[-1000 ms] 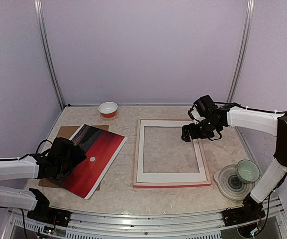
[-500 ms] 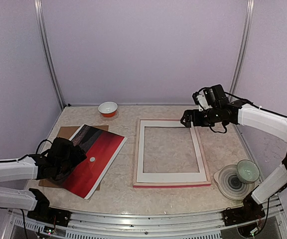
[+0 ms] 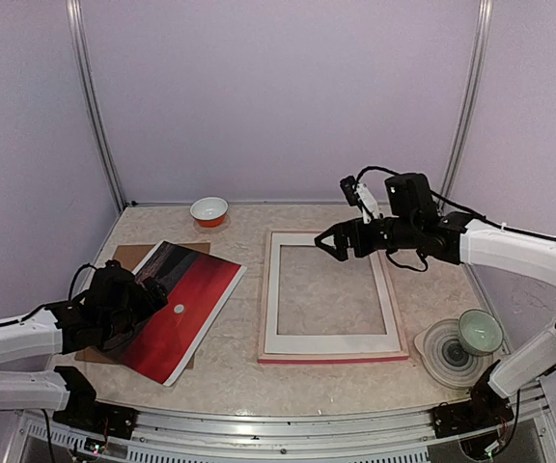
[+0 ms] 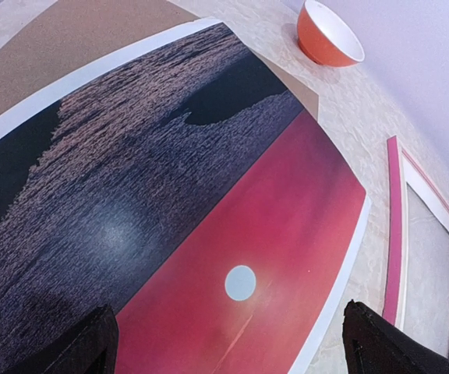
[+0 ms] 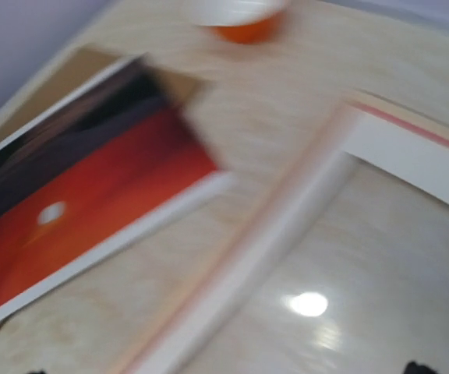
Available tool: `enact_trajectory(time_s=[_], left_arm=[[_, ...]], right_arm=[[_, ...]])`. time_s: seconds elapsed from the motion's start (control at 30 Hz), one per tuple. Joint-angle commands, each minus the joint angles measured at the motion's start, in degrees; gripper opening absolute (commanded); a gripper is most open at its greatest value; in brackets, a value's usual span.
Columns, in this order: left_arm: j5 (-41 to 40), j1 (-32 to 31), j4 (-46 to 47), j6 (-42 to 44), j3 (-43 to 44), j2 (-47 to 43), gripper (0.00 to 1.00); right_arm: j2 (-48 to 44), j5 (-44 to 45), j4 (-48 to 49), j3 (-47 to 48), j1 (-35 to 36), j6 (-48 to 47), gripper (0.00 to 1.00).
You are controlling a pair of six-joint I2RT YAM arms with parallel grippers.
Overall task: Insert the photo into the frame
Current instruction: Pick up the photo from the backboard.
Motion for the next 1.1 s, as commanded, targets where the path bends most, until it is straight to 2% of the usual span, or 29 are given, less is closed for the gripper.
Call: enact_trajectory(time_s=[0.0, 0.3, 0.57, 0.87, 1.07], left_arm=[[0.41, -0.60, -1.80, 0.54, 0.02, -1.63, 0.99], [0.19, -0.79, -3.16, -1.77, -0.81, -2.42, 0.99], [-1.67, -0.79, -5.73, -2.74, -0.51, -4.77, 0.99], [-2.14, -0.79, -6.79, -3.16, -0.24, -5.67, 0.99], [-2.88, -0.79, -7.78, -4.00, -0.30, -6.33, 0.99]], right_arm=[[2.62, -2.59, 6.87, 1.51, 7.88, -11.47, 0.99], [11.98, 1.66, 12.33, 5.49, 21.27, -30.42, 0.97], [24.52, 10.84, 15.91, 10.56, 32.70, -44.94, 0.96], [31.43, 6.83, 22.34, 13.68, 36.07, -47.90, 0.94], [38.16, 9.25, 21.74, 18.10, 38.90, -52.37, 0.92]])
